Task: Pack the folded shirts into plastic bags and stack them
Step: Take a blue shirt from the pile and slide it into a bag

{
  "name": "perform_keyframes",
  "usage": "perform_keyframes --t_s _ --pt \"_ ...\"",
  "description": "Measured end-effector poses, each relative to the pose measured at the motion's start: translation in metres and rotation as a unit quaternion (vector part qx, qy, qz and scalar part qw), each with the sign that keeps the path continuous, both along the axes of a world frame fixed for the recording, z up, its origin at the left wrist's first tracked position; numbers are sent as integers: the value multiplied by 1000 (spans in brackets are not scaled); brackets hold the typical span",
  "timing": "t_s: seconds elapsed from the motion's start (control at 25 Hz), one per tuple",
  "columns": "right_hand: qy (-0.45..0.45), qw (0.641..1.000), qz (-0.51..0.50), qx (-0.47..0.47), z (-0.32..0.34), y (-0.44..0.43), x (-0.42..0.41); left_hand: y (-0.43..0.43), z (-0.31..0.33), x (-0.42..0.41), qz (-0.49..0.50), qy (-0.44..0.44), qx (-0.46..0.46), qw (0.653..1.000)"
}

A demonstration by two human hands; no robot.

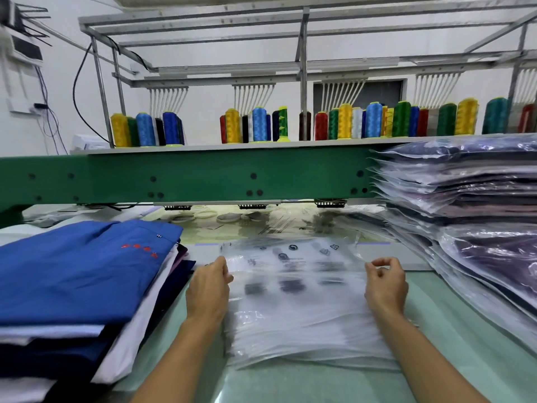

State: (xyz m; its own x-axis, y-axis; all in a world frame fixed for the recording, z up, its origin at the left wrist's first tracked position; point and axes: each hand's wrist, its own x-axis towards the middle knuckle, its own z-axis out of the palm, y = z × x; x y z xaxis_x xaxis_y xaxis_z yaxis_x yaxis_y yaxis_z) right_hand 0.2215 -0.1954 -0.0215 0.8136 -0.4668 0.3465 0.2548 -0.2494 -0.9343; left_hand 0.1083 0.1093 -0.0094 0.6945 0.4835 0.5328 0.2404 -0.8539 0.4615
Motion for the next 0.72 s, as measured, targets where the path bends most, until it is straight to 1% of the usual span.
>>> perform_keyframes --t_s 0.04,0.12,0.2,0.32,0.36,0.44,0.52,0.56,0.6,0.64,0.72 --pt "1 1000 8 -2 -1 0 0 2 0 -1 -6 14 27 1000" --pt "7 998 54 12 -2 2 -1 4 0 -1 -72 42 76 994" --pt "7 995 102 12 -4 5 -1 0 0 2 -164 57 79 982" --pt "5 990 143 -4 -7 9 -1 -8 -3 4 -233 66 65 968" --pt "7 988 152 6 -7 11 -1 -10 -5 3 -250 77 58 964" --pt "20 984 166 57 -6 12 -2 -13 -7 1 -265 100 57 957" --pt "36 980 170 92 -4 11 -3 -17 -7 2 -258 107 90 956" --pt "37 981 168 91 -3 11 -5 -19 -6 3 -245 100 106 958" --pt "31 984 160 70 -2 12 -6 -21 -5 2 -229 90 117 962" --pt "20 989 142 24 -2 12 -9 -23 -4 2 -213 81 122 966" --pt "-1 989 84 -123 -1 15 -16 -23 -2 2 -195 66 122 971"
